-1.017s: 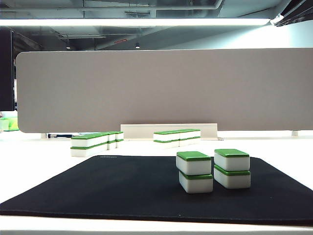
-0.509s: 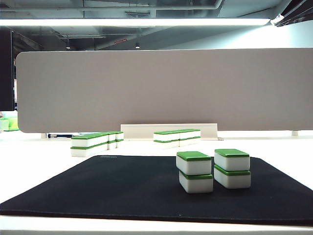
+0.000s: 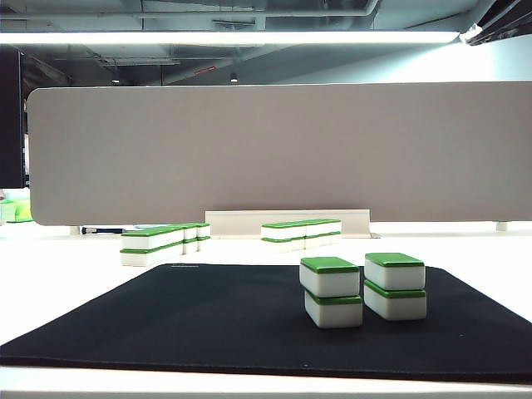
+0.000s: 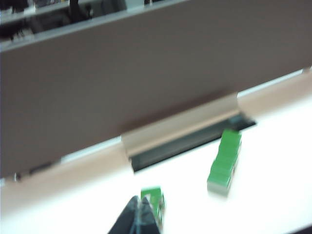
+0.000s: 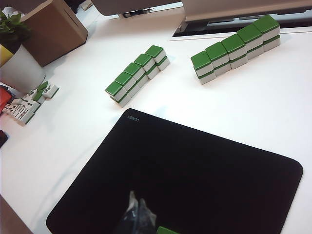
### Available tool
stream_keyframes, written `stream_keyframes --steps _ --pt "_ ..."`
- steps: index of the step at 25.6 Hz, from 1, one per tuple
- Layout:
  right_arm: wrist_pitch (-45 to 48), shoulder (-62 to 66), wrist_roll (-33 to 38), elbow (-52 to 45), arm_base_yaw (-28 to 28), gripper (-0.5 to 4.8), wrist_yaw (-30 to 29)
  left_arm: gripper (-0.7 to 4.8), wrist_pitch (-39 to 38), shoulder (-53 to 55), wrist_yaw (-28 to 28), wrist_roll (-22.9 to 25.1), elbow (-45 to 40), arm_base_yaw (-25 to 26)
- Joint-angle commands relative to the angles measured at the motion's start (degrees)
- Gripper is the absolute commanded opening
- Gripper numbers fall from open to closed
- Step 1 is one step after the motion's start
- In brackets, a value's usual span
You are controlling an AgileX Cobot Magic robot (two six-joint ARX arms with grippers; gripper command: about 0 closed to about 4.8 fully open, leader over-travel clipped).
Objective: Take a mahjong tile from the mahjong wall and then place it on the table close to you.
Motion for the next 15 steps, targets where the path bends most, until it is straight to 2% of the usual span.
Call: stream_keyframes --steps 1,12,15 --pt "0.72 -0.11 -0.35 0.46 0.04 -0.01 -0.09 -0.06 0.70 -3.32 0.11 -1.38 -5.01 1.62" --pt "0.74 -0.09 -0.33 0.46 0.04 -0.01 -0.09 -0.06 3.93 -14.21 -0.17 -2.58 -22.93 5.25" --pt "0.72 -0.09 -0.33 0.46 0.04 -0.01 -0.07 -0.06 6.32 -19.02 -0.13 -2.82 -30.12 6.27"
